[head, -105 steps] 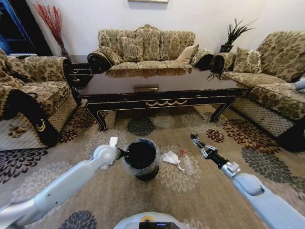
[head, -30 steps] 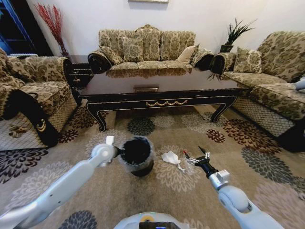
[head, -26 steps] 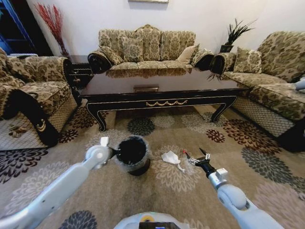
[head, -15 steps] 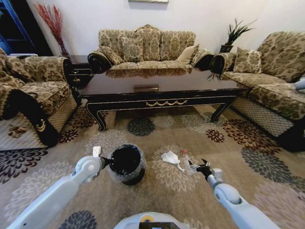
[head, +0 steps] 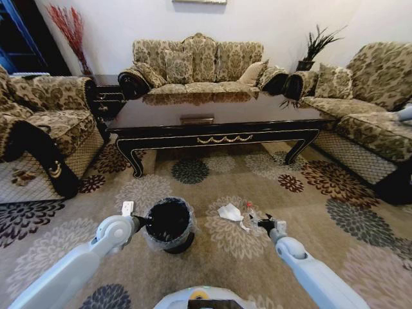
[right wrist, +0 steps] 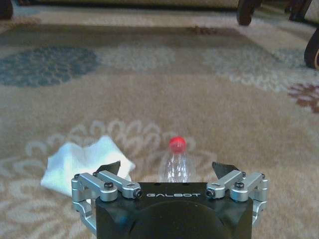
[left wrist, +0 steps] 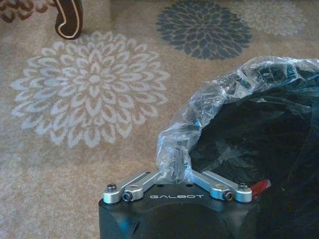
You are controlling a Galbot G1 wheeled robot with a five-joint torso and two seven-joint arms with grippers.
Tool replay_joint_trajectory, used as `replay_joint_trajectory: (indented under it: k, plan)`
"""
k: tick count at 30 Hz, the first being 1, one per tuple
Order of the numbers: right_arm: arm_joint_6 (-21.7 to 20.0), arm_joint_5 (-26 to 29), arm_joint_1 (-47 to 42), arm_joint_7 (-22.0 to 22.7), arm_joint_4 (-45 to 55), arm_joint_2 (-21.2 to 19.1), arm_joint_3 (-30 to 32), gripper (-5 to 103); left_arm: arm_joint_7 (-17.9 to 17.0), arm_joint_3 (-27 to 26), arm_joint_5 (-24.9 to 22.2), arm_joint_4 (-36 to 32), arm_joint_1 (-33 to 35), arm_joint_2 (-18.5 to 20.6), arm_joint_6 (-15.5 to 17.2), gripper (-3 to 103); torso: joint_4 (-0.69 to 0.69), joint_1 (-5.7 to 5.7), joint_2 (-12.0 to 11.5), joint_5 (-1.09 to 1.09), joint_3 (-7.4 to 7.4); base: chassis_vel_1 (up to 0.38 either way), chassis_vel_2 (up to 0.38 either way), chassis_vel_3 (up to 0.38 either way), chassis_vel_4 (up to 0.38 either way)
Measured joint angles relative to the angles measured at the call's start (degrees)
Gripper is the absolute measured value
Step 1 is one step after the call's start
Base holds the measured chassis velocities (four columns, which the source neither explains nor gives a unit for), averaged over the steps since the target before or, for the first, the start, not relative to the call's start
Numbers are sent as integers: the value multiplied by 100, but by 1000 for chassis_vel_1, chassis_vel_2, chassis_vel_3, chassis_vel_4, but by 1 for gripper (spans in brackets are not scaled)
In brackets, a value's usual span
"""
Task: Move to the front of the table and pick up the trash from the floor, then place it into the trash bin.
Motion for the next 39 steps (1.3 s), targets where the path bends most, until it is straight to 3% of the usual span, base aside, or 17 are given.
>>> replay_joint_trajectory:
  k: [8, 14, 28, 34, 36, 39]
  plan:
    - [-39, 118, 412, -12, -640, 162, -333, 100, -1, -179, -62, -199, 172, 140, 0, 0, 1, 0, 0, 1, 0, 0, 0, 0, 0]
    - [-254, 535, 728, -11, -989, 257, -469, 100, -28, -145, -97, -272, 158, 176, 0, 0, 0, 0, 0, 1, 0, 0, 0, 0, 0]
    - [-309, 653, 1001, -25, -1609, 404, -649, 103, -41, -155, -25, -367, 252, 214, 0, 0, 0, 0, 0, 1, 0, 0, 0, 0, 0]
    - [-311, 579, 1107, -71, -1861, 461, -718, 87, -44, -115, -77, -367, 149, 287, 0, 0, 1, 0, 0, 1, 0, 0, 0, 0, 0]
    - [-288, 497, 1118, -116, -1923, 465, -742, 76, -58, -109, -102, -368, 110, 289, -1, 0, 0, 0, 0, 1, 0, 0, 0, 0, 0]
    - [-275, 462, 1117, -134, -1935, 464, -752, 71, -83, -104, -106, -368, 113, 289, -1, 0, -1, 0, 0, 1, 0, 0, 0, 0, 0]
